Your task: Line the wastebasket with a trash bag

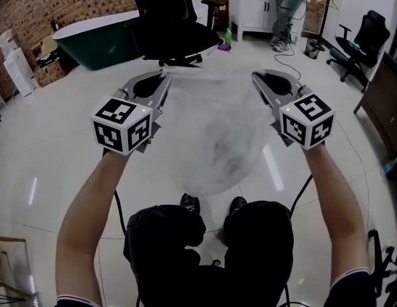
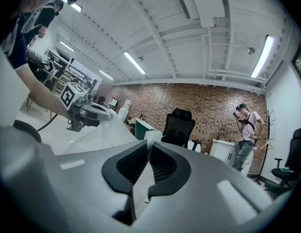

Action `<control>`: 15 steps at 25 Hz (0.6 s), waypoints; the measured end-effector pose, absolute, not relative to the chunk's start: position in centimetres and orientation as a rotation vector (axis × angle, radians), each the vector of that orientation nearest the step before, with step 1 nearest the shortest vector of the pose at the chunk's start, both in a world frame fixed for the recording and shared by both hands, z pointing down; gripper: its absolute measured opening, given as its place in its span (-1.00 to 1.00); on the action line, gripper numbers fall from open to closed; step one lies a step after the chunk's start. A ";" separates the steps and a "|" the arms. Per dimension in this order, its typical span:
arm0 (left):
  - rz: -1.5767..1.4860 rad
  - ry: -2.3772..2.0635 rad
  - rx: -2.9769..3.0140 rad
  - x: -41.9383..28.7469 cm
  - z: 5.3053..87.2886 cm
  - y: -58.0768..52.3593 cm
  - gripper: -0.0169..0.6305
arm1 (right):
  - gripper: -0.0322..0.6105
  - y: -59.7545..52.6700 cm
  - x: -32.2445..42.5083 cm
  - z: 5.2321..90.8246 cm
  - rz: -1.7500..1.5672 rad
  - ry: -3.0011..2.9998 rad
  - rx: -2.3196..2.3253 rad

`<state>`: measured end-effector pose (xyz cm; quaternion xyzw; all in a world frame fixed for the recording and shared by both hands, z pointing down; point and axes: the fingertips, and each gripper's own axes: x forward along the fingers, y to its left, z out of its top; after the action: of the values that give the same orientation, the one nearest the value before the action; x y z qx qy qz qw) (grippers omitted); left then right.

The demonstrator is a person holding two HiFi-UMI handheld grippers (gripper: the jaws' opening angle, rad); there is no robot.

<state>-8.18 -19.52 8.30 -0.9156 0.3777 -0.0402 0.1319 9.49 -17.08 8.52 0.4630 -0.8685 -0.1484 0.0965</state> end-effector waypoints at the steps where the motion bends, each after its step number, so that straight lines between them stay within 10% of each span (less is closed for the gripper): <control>1: -0.115 1.070 -2.663 -7.2 8.3 -20.0 -0.91 | -0.89 -17.4 10.1 8.1 -0.442 -2.571 1.391; 15: -0.062 0.940 -2.706 1.1 8.2 -27.1 -0.91 | -0.89 -22.3 15.7 6.4 -0.484 -2.525 1.483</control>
<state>1.13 -27.07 8.20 -0.9354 0.3250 -0.0215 0.1375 15.71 -22.27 6.37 0.4979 -0.8475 -0.1624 0.0868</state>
